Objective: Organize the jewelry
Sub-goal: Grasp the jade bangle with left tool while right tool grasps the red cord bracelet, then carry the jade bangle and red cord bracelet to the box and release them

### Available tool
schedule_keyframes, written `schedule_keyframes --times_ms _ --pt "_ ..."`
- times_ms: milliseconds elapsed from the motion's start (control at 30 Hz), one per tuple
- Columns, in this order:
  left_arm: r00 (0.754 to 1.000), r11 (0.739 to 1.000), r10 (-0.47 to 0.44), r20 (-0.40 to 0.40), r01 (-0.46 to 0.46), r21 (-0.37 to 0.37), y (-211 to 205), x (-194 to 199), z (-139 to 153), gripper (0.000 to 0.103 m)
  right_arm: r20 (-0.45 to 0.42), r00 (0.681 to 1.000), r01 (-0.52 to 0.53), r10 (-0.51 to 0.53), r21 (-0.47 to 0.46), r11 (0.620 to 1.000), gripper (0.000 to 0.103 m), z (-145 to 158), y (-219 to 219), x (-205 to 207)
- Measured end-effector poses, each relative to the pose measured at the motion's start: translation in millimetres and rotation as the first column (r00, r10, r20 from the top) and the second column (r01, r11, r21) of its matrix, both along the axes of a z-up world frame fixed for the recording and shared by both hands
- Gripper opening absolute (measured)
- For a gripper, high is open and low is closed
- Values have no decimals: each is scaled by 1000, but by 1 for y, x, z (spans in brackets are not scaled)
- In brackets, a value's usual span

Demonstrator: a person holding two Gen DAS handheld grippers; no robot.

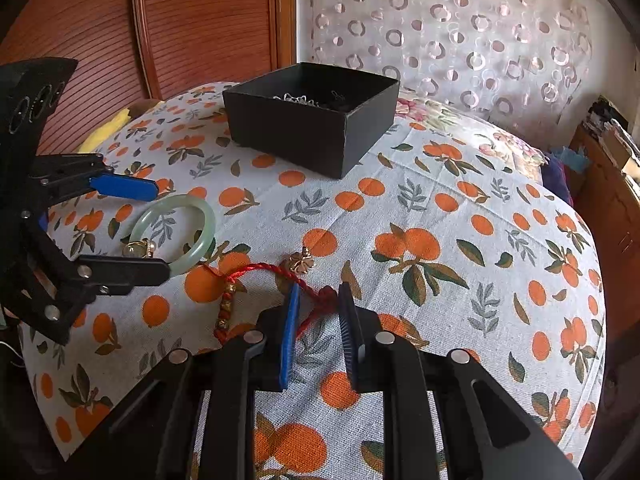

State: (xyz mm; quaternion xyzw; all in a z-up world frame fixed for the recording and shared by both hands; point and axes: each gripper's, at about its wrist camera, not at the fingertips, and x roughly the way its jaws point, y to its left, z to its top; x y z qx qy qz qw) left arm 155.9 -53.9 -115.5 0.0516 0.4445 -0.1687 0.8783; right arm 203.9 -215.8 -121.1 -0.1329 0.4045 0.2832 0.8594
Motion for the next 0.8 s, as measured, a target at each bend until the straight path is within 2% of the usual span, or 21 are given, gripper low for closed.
schedule_keyframes --times_ms 300,433,467,500,533,700,800 --pt "1000 996 -3 22 1 88 -14 4 -7 87 0 1000 0 0 1 1000 22 0 1 -1" --pt "1000 996 -1 30 -1 86 -13 4 -7 87 0 1000 0 0 1 1000 22 0 0 0" --pt "999 997 -3 32 0 82 -12 3 -7 83 -1 1000 0 0 2 1000 22 -1 0 0" --pt "999 997 -9 43 6 78 -11 2 -5 71 -1 1000 0 0 2 1000 22 -1 0 -1" --pt "999 997 -14 48 10 76 -10 -1 -4 69 -1 1000 0 0 1 1000 22 -1 1 -1" --pt "999 998 -28 39 26 58 -10 -5 -3 69 2 1000 0 0 -1 1000 22 0 0 0" --pt "998 999 -14 64 11 39 -5 -9 5 69 2 1000 0 0 -2 1000 22 -1 0 -1"
